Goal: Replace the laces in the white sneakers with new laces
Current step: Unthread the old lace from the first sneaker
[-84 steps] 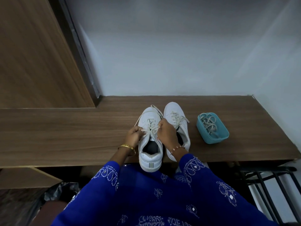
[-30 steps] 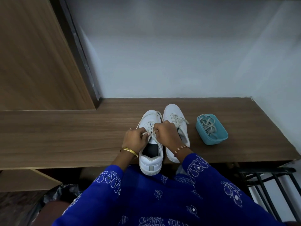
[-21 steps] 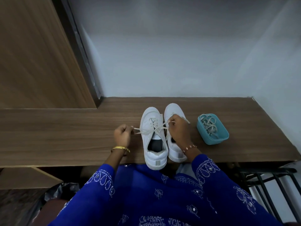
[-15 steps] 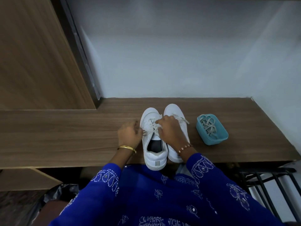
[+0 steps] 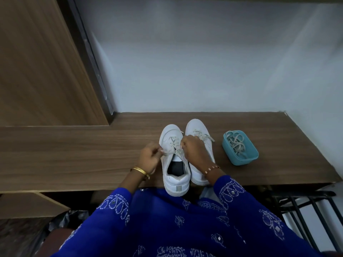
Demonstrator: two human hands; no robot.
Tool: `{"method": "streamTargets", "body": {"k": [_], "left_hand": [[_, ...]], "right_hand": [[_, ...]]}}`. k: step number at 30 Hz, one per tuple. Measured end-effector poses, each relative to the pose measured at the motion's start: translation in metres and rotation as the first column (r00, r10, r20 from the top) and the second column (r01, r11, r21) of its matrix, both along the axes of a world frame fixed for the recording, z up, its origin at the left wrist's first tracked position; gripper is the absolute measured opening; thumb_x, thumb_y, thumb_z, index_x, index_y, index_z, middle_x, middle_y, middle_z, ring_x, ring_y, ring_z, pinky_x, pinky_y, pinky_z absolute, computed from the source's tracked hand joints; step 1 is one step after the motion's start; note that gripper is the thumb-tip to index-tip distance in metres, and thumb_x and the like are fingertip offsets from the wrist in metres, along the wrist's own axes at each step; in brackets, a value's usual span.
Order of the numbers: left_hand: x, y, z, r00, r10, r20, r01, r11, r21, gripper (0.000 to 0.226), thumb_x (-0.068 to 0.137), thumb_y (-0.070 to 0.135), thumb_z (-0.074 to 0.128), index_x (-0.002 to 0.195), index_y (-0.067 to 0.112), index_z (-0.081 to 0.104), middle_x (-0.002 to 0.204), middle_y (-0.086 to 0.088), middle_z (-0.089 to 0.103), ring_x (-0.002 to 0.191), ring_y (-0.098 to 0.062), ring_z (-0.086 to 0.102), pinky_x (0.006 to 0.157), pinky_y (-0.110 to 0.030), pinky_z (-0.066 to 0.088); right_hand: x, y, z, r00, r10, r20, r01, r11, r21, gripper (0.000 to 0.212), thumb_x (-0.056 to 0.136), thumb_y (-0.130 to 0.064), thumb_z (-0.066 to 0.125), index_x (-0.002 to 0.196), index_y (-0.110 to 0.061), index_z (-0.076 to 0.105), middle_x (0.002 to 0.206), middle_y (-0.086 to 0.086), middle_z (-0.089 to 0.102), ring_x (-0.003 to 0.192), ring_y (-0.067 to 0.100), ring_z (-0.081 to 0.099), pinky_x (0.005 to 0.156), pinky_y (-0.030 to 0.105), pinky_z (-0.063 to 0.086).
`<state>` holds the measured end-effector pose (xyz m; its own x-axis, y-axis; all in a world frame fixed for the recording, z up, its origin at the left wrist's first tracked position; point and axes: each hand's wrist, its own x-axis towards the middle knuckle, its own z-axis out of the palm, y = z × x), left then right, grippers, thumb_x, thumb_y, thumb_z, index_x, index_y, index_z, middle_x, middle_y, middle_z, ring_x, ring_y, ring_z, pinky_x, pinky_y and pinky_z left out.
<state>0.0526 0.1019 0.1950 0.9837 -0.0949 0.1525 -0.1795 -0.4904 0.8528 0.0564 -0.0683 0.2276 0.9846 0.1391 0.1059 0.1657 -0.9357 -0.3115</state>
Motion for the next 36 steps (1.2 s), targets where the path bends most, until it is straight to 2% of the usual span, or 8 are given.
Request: {"method": "streamTargets", "body": {"k": [5,9,12,15,20,25,30,36], "left_hand": [[0.0,0.007,0.011,0.948,0.123,-0.294,-0.29,0.712,-0.64,0.038,0.084,0.01,0.039,0.047,0.01,0.049,0.047,-0.007,0.054,0.048,-0.014,0.053,0.052,-0.02,0.044],[0.0,0.003,0.03,0.862,0.003,-0.507,-0.465,0.401,-0.789,0.032,0.086,0.004,0.025,0.057,0.013,0.034,0.037,0.005,0.04,0.03,-0.009,0.039,0.037,-0.015,0.036],[0.003,0.007,0.029,0.859,0.042,-0.511,-0.387,0.707,-0.592,0.034,0.089,0.004,0.032,0.056,0.009,0.04,0.034,0.002,0.046,0.031,-0.013,0.047,0.045,-0.023,0.039],[0.012,0.005,0.027,0.934,0.108,-0.342,-0.081,0.992,0.092,0.03,0.089,0.011,0.046,0.059,0.01,0.05,0.05,-0.001,0.054,0.05,-0.019,0.053,0.056,-0.028,0.038],[0.004,-0.018,0.022,0.987,-0.055,-0.151,0.121,0.87,0.477,0.023,0.087,0.024,0.054,0.107,0.013,0.06,0.103,-0.004,0.064,0.097,-0.025,0.059,0.078,-0.032,0.045],[-0.007,-0.028,0.014,0.99,-0.118,0.076,0.028,0.699,0.715,0.02,0.081,0.025,0.065,0.097,0.012,0.067,0.092,-0.007,0.065,0.083,-0.026,0.063,0.066,-0.029,0.044],[-0.004,-0.025,0.017,0.988,-0.116,0.101,-0.012,0.598,0.802,0.039,0.027,0.025,0.09,0.04,0.019,0.054,0.039,0.002,0.049,0.028,-0.014,0.045,0.036,-0.014,0.019],[-0.012,-0.027,0.009,0.987,-0.112,0.112,0.007,0.739,0.674,0.016,0.089,0.019,0.048,0.093,0.007,0.057,0.094,-0.01,0.064,0.084,-0.03,0.059,0.065,-0.027,0.03]], "right_hand": [[0.001,-0.013,0.006,0.992,-0.114,0.058,0.105,0.984,0.143,0.018,0.082,0.006,0.047,0.087,-0.005,0.06,0.09,0.012,0.062,0.087,0.028,0.056,0.077,0.037,0.041],[0.0,-0.017,0.003,0.972,-0.211,0.107,0.162,0.923,0.35,0.016,0.084,0.009,0.044,0.088,0.001,0.057,0.091,0.018,0.06,0.085,0.03,0.055,0.074,0.034,0.04],[-0.002,-0.017,-0.002,0.975,-0.181,0.128,0.138,0.947,0.289,0.015,0.084,0.003,0.05,0.094,-0.001,0.06,0.094,0.017,0.06,0.087,0.03,0.054,0.08,0.041,0.044],[-0.001,-0.011,-0.007,0.983,-0.017,0.183,0.014,1.0,0.02,0.028,0.079,-0.012,0.064,0.106,-0.008,0.066,0.1,0.016,0.061,0.091,0.033,0.056,0.083,0.042,0.043],[-0.007,0.01,-0.009,0.987,0.113,0.116,-0.082,0.966,-0.244,0.009,0.066,-0.019,0.078,0.068,-0.014,0.07,0.066,0.006,0.062,0.067,0.028,0.061,0.07,0.037,0.049],[-0.005,0.01,-0.005,0.992,0.082,0.098,-0.064,0.984,-0.166,0.004,0.076,-0.014,0.068,0.074,-0.012,0.065,0.073,0.006,0.065,0.075,0.027,0.059,0.07,0.034,0.043],[-0.004,0.006,-0.006,0.996,-0.027,-0.085,0.041,0.985,0.165,0.014,0.09,-0.008,0.045,0.091,-0.008,0.059,0.089,0.01,0.067,0.088,0.028,0.06,0.082,0.037,0.043],[0.006,-0.002,0.011,0.953,-0.24,-0.183,0.29,0.568,0.77,0.028,0.092,0.0,0.036,0.073,-0.019,0.042,0.083,0.02,0.067,0.079,0.025,0.064,0.075,0.031,0.05]]}}
